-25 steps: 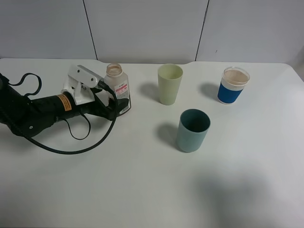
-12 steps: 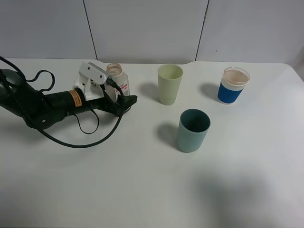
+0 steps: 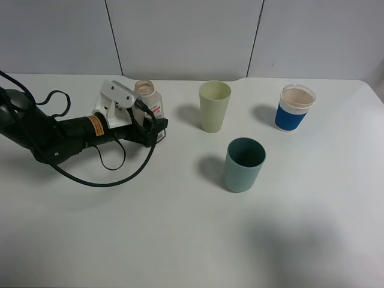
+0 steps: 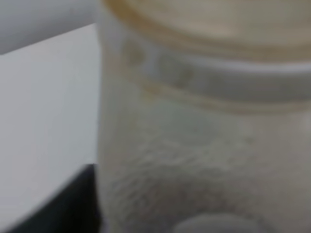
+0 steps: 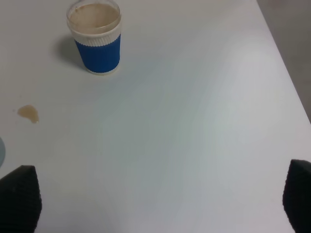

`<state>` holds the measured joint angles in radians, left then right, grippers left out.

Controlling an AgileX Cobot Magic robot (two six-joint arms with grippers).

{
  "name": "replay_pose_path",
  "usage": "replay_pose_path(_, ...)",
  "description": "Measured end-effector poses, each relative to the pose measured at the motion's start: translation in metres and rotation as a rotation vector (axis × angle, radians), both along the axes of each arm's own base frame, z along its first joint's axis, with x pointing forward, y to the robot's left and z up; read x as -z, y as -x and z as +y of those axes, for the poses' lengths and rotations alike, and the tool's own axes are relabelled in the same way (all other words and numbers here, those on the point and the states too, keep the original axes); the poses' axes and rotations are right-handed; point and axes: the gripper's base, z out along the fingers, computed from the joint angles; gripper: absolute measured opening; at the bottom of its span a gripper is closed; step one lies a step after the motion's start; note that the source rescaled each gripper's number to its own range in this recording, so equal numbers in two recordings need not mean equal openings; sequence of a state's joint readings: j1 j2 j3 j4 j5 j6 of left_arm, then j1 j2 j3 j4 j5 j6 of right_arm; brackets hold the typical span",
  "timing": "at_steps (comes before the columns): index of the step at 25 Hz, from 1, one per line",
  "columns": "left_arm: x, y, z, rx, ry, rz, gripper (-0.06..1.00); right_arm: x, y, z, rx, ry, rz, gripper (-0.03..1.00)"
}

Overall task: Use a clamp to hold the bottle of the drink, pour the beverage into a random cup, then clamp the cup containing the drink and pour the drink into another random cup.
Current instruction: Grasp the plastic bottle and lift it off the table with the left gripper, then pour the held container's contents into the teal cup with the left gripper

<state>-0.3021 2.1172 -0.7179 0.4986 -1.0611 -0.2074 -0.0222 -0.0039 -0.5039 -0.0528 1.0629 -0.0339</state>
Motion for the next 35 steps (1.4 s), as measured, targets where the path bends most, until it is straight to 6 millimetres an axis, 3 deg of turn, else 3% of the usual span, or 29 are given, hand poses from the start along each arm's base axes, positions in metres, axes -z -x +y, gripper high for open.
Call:
replay_pose_path(2,0.000,0.000,0.000,-0.007,0.004,0.001,0.02,0.000,0.000,0.000,0.000,0.000,0.000,1.00)
replay_pose_path(3,0.000,-0.001,0.000,-0.009,0.004,0.001,0.00,0.000,0.000,0.000,0.000,0.000,0.000,1.00)
replay_pose_path(20,-0.004,-0.003,0.003,-0.048,0.000,0.005,0.01,0.000,0.000,0.000,0.000,0.000,0.000,1.00)
replay_pose_path(26,-0.036,-0.004,0.013,-0.167,-0.005,-0.011,0.01,0.000,0.000,0.000,0.000,0.000,0.000,1.00)
replay_pose_path(35,-0.060,0.024,0.036,-0.396,-0.144,-0.043,0.01,0.000,0.000,0.000,0.000,0.000,0.000,1.00)
